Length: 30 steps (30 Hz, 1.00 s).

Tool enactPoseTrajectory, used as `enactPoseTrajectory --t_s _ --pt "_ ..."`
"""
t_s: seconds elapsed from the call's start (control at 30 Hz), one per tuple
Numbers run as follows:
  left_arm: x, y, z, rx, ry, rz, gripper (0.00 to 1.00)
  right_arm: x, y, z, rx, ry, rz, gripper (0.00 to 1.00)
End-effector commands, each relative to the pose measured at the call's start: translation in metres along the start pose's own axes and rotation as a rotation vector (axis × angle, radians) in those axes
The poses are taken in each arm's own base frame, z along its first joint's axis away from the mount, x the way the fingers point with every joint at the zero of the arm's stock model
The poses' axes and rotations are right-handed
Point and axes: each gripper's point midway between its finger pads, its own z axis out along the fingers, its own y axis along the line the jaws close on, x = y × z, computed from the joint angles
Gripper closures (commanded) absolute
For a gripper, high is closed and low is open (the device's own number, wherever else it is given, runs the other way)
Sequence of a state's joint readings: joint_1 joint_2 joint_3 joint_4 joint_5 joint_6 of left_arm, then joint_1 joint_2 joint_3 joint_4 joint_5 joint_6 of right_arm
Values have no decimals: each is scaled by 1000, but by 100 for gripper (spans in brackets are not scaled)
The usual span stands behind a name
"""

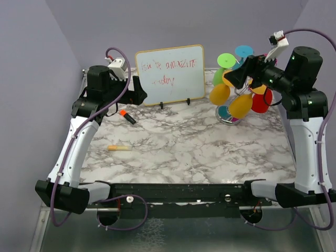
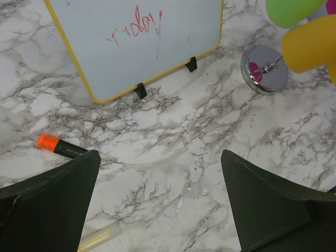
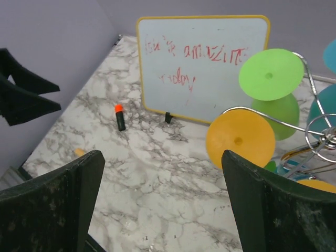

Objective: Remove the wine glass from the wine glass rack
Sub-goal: Adjust the wine rack at the center of the board.

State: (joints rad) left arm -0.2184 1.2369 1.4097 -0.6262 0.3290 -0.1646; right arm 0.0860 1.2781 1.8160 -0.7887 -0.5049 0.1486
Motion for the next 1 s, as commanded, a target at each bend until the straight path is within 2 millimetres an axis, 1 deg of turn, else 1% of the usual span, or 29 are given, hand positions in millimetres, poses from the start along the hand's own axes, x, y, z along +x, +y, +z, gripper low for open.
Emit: enactPoseTrajectory --t_s 0.0,0.13,0.17,0.33,0.4,0.47,0.53,0.57,0.63,0.7,0.77,0.8,0.9,0.97 --pt "-4 -6 -2 17 -31 -12 1 12 34 -9 -170 -1 47 0" --pt "1 -9 0 32 -23 -20 1 19 68 -22 -366 -49 39 0" --pt "1 -9 0 34 -23 -21 1 24 74 -24 -404 -40 51 0" --pt "8 -10 2 40 -17 -29 1 51 86 -31 -512 -3 46 0" --pt "9 -11 3 44 -15 -29 1 67 93 -30 -558 36 100 0" --pt "11 -12 4 46 -12 -31 1 88 97 -24 -536 102 134 0" --pt "12 -12 5 49 -13 -36 1 113 96 -9 -428 171 119 0" --pt "13 -13 7 53 -16 -40 1 128 91 0 -346 217 106 0" --pt "12 -16 11 69 -22 -67 1 164 91 14 -244 342 72 0" --pt "8 -26 16 108 -37 -78 1 196 93 21 -205 459 56 0" --pt "5 -32 19 123 -44 -71 1 211 90 26 -165 504 74 0" --pt "5 -35 21 127 -43 -64 1 216 85 27 -134 502 80 0" --pt "11 -39 23 137 -31 -48 1 228 60 27 2 490 85 0" --pt "17 -41 25 142 -15 -44 1 243 42 20 110 515 103 0"
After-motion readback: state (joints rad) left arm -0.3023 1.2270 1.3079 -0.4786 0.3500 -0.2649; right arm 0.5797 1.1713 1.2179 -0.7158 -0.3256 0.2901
